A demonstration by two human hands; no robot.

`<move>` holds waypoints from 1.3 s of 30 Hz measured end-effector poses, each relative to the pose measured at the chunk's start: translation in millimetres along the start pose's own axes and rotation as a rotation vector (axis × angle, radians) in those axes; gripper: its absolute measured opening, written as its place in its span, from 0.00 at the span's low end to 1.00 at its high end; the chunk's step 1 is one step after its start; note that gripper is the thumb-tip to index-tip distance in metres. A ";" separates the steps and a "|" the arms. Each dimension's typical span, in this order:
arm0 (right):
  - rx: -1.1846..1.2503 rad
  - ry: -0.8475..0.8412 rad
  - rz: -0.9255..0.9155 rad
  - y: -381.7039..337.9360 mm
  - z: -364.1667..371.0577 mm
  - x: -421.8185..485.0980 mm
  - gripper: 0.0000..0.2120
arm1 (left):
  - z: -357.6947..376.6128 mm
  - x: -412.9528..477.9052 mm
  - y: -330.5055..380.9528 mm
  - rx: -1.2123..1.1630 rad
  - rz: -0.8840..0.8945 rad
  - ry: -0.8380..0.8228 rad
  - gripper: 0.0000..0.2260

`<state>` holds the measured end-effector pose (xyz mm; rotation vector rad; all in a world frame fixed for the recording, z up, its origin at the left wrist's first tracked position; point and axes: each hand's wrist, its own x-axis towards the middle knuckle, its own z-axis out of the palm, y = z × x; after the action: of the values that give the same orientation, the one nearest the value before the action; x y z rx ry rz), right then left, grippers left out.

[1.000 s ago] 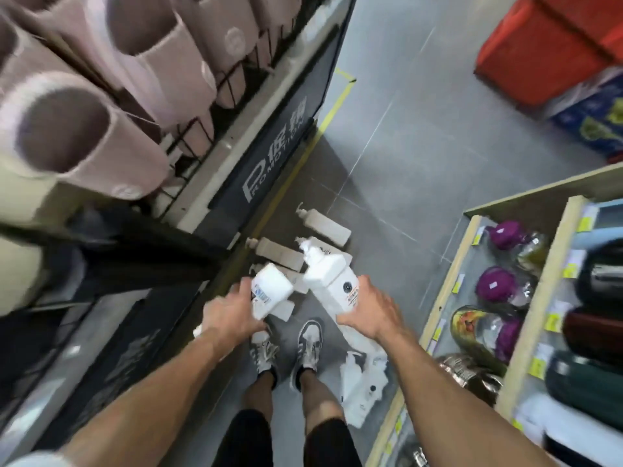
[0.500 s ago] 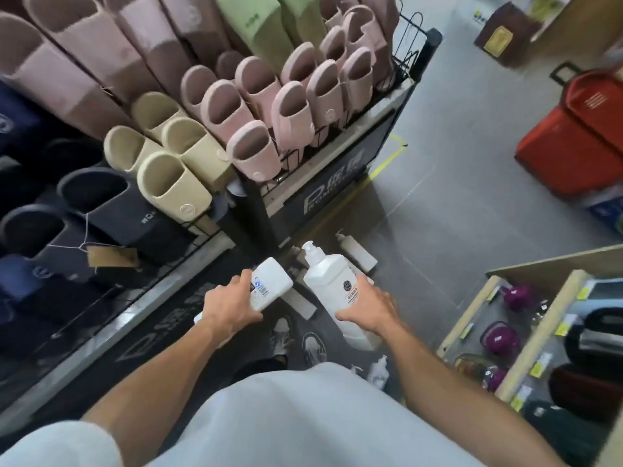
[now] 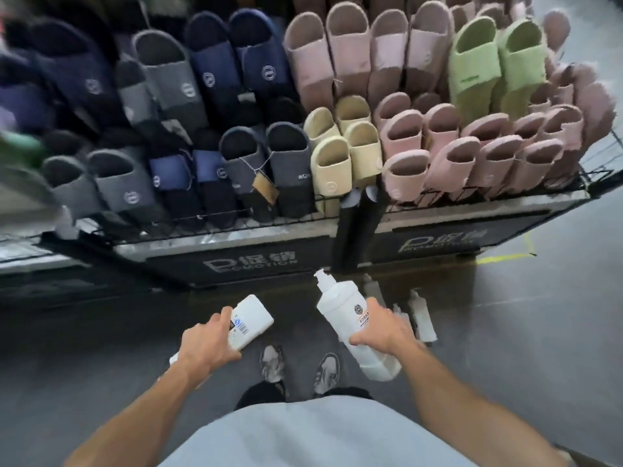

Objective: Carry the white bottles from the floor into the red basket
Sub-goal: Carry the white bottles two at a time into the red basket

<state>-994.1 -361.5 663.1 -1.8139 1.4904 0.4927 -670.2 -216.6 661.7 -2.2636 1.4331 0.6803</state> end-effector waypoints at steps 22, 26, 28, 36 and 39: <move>-0.498 -0.094 -0.336 -313.1 64.7 4.5 0.39 | 101.3 -121.7 -270.8 -0.459 -0.585 0.082 0.32; -0.511 -0.126 -0.416 -386.3 94.7 0.8 0.39 | 111.4 -142.4 -322.3 -0.513 -0.692 0.086 0.31; -0.530 -0.138 -0.461 -424.9 109.3 -0.7 0.38 | 115.6 -151.4 -347.6 -0.538 -0.748 0.084 0.30; -0.683 -0.189 -0.692 -576.2 172.8 14.3 0.36 | 127.6 -174.9 -445.0 -0.608 -0.955 0.124 0.31; -0.746 -0.234 -0.773 -628.8 192.6 18.1 0.32 | 132.0 -185.3 -471.2 -0.675 -1.061 0.108 0.32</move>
<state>-360.1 -190.9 705.2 -2.5817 0.3550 0.8784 -335.0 184.4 688.0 -3.0738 -0.1722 0.7014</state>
